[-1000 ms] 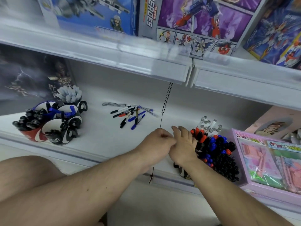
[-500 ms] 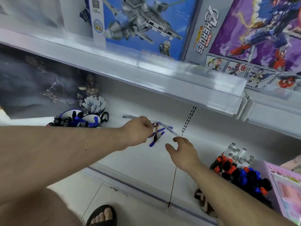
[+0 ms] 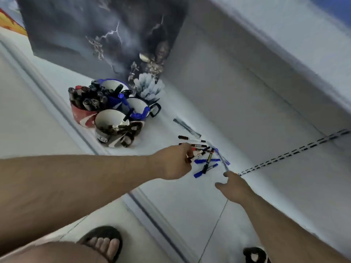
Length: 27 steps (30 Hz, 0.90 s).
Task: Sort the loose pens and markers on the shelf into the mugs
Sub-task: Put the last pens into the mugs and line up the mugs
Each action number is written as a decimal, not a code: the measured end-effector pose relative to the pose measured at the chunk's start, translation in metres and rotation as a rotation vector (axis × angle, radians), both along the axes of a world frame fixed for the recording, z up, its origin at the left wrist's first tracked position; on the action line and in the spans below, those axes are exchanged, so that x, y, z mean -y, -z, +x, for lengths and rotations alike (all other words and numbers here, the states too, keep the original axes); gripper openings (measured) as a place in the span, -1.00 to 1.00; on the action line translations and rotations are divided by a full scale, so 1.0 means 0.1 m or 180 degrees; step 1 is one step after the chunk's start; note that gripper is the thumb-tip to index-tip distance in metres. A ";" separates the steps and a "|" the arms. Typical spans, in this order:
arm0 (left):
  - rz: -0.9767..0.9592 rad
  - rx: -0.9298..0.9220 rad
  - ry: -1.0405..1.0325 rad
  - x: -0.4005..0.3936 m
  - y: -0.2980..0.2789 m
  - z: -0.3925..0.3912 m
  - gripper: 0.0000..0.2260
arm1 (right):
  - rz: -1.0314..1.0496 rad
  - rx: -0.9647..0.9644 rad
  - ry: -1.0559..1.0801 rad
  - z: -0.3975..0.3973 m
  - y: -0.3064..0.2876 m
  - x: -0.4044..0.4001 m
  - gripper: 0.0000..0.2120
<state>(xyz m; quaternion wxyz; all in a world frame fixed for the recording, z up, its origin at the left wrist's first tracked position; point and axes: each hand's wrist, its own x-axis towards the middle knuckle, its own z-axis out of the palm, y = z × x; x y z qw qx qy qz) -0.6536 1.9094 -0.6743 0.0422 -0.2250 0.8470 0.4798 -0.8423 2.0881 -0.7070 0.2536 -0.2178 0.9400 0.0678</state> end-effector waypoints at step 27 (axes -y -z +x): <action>0.1004 0.0186 -0.0596 0.04 0.58 0.10 -0.72 | -0.0290 0.0397 0.0637 -1.22 0.98 0.61 -0.08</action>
